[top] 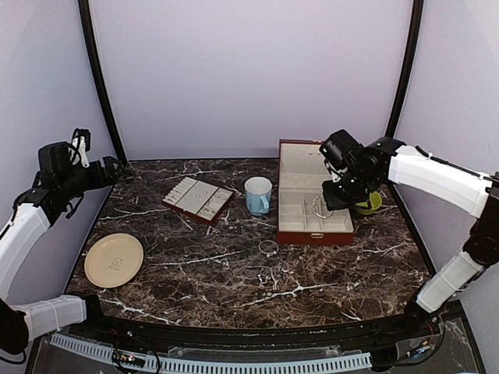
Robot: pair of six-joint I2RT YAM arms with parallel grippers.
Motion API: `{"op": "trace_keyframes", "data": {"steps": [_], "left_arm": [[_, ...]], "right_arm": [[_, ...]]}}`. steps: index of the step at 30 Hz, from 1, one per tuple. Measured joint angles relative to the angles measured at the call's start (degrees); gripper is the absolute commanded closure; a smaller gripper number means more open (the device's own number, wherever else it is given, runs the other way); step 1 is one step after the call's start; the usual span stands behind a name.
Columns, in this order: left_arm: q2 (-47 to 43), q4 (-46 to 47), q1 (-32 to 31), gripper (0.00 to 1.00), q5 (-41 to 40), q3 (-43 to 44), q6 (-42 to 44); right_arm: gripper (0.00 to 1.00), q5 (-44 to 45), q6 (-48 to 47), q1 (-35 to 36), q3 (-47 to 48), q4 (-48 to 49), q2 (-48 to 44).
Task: Organize the mixed jewelry
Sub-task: Pick up the bangle from the center of the board, then place the bangle in the larger divider.
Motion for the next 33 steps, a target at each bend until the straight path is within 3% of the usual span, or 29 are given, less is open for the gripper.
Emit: {"op": "trace_keyframes", "data": {"steps": [12,33], "left_arm": [[-0.4,0.0,0.0,0.01,-0.1,-0.2,0.0],[-1.1,0.0,0.0,0.01,0.3,-0.2,0.0]], "right_arm": [[1.00,2.3,-6.3,-4.9,14.1,-0.5,15.2],[1.00,6.8,-2.6,-2.8,15.0,20.8,27.5]]}}
